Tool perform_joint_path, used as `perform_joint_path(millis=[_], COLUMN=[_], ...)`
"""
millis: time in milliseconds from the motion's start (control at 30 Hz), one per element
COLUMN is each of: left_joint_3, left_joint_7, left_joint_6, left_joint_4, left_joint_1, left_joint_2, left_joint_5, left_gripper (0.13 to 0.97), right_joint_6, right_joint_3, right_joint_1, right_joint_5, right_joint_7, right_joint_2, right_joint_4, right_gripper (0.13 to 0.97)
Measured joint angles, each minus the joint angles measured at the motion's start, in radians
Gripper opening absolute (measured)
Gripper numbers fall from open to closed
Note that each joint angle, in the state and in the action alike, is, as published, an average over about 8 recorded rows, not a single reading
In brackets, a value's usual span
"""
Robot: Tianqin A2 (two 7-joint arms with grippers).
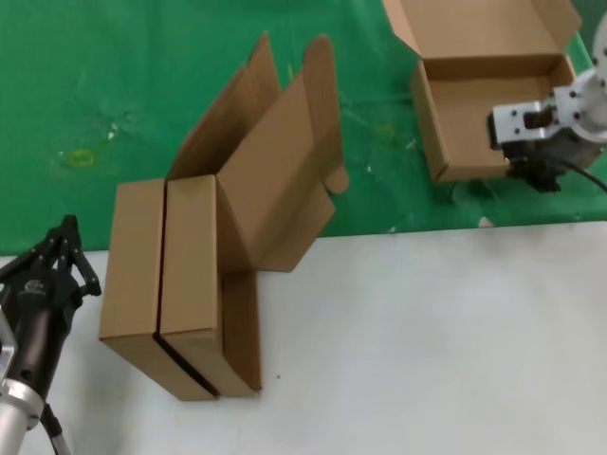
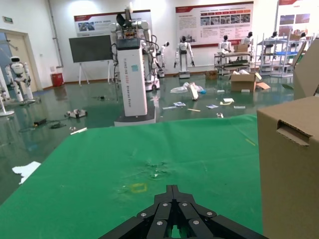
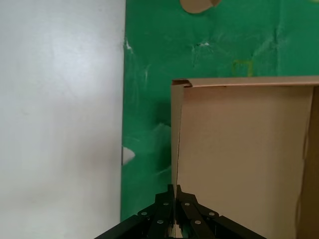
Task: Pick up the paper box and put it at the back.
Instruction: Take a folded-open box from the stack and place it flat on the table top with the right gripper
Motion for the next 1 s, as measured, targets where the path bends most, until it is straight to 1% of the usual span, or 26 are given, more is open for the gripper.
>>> perform_joint_path(millis=[200,400,667,1000], left_joint_3=[0.0,0.0,0.0,0.0], left_joint_7=[0.0,0.0,0.0,0.0], left_joint_6=[0.0,0.0,0.0,0.0], left_joint_4=[0.0,0.0,0.0,0.0], left_joint_1=[0.0,0.0,0.0,0.0], left_joint_2=[0.0,0.0,0.0,0.0], left_joint_5=[0.0,0.0,0.0,0.0], left_gripper=[0.144,0.144,0.144,0.144], right_joint_6=[0.055,0.101,0.142,0.185], right_joint_3=[0.002,0.016,0.032,0.042], right_joint_1=[0.062,0.097,0.129,0.16], right_joint_5=[-0.025,-0.02,-0.008,0.006], right_joint_7=[-0.085,-0.163,-0.236,-0.296], right_joint_2=[-0.11,-0.162,-0.186,-0.209], right_joint_4=[-0.219,-0.369,-0.488,-0.586], right_gripper=[0.148,0.148,0.148,0.148])
